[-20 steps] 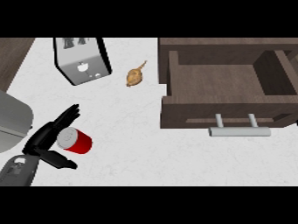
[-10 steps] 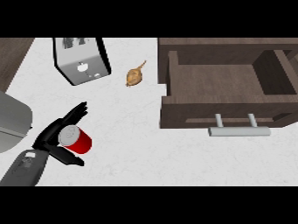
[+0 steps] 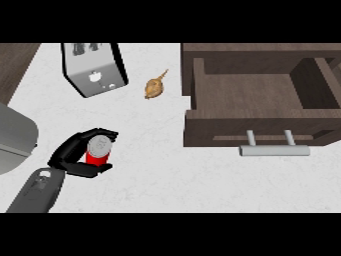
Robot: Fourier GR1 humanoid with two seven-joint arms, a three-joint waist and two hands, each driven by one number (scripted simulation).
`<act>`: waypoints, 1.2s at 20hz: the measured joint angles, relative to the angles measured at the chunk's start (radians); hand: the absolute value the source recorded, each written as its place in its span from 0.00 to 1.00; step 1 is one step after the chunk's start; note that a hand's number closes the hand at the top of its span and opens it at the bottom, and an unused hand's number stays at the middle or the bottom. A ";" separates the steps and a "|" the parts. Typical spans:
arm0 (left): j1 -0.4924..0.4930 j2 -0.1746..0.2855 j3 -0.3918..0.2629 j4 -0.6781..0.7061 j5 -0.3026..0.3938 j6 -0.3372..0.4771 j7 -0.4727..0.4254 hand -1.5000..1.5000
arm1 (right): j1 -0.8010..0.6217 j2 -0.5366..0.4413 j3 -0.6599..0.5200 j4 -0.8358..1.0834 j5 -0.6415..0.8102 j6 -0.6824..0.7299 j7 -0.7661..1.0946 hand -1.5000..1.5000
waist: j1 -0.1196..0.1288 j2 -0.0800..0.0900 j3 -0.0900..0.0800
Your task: Pick up the can, place it into the drawer and close the drawer
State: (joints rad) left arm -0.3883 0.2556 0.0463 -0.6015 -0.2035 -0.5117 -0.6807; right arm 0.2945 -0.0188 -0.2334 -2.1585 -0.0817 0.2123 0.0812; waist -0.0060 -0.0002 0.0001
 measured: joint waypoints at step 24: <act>0.093 -0.184 0.193 -0.440 0.247 0.378 0.340 1.00 | -0.001 -0.001 -0.033 -0.041 -0.034 -0.014 0.033 0.00 | 0.013 -0.004 0.001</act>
State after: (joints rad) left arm -0.2952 0.0719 0.2392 -1.0413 0.0437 -0.1342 -0.3406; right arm 0.2932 -0.0202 -0.2667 -2.1996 -0.1153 0.1984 0.1141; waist 0.0065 -0.0038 0.0009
